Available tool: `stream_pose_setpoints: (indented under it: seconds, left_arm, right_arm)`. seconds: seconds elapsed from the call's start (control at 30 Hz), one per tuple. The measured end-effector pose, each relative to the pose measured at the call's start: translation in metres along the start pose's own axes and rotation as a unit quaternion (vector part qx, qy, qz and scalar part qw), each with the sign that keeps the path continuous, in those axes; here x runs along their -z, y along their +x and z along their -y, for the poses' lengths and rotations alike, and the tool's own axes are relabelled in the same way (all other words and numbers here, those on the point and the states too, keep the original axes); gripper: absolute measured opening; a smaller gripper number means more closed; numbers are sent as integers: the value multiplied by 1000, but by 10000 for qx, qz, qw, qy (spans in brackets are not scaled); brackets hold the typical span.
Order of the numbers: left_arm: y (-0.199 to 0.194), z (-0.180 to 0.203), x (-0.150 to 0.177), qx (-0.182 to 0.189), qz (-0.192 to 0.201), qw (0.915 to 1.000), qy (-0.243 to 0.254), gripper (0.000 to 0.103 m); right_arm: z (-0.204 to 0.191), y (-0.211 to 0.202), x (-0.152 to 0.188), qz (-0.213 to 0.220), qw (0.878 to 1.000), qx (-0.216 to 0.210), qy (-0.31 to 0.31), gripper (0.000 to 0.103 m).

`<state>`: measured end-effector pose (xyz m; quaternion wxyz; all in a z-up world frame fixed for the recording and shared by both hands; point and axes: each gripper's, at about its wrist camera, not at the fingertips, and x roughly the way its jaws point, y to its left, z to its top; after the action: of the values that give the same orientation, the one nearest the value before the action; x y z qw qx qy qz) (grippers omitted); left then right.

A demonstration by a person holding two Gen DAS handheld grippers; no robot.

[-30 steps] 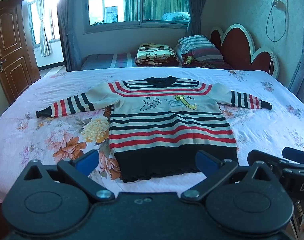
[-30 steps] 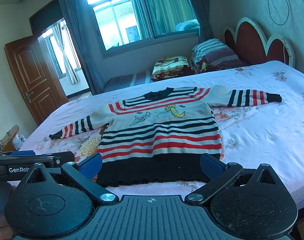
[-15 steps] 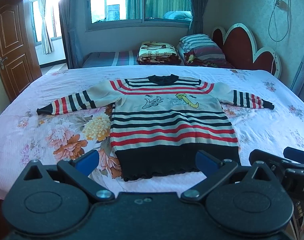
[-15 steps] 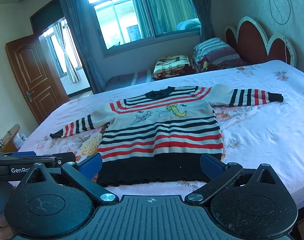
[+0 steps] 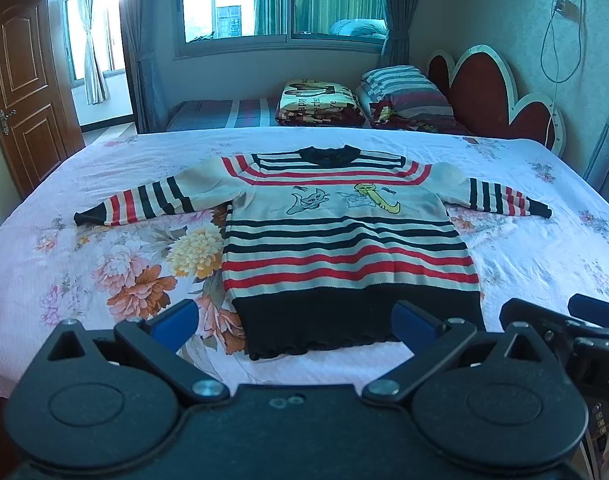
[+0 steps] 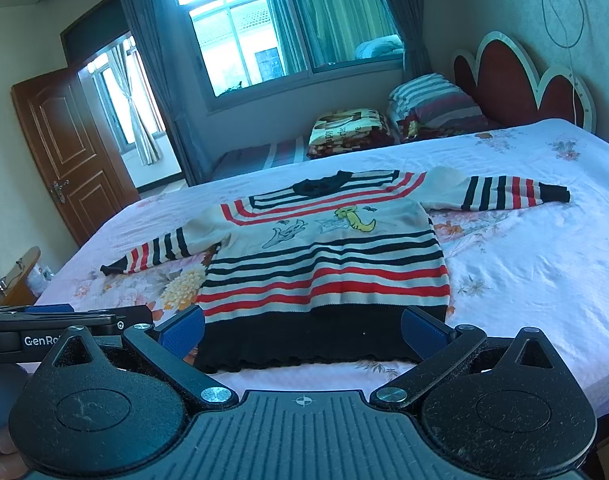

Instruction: Fold small clothes

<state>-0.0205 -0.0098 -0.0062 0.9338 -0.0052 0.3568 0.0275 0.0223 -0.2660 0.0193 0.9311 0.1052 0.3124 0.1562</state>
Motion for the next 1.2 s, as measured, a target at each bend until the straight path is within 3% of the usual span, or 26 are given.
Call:
stream_pose_setpoints:
  seconds: [1.2]
  left_arm:
    - [13, -4, -2, -78, -71, 9999, -37, 103]
  right_arm:
    - [15, 8, -4, -68, 9999, 42, 77, 103]
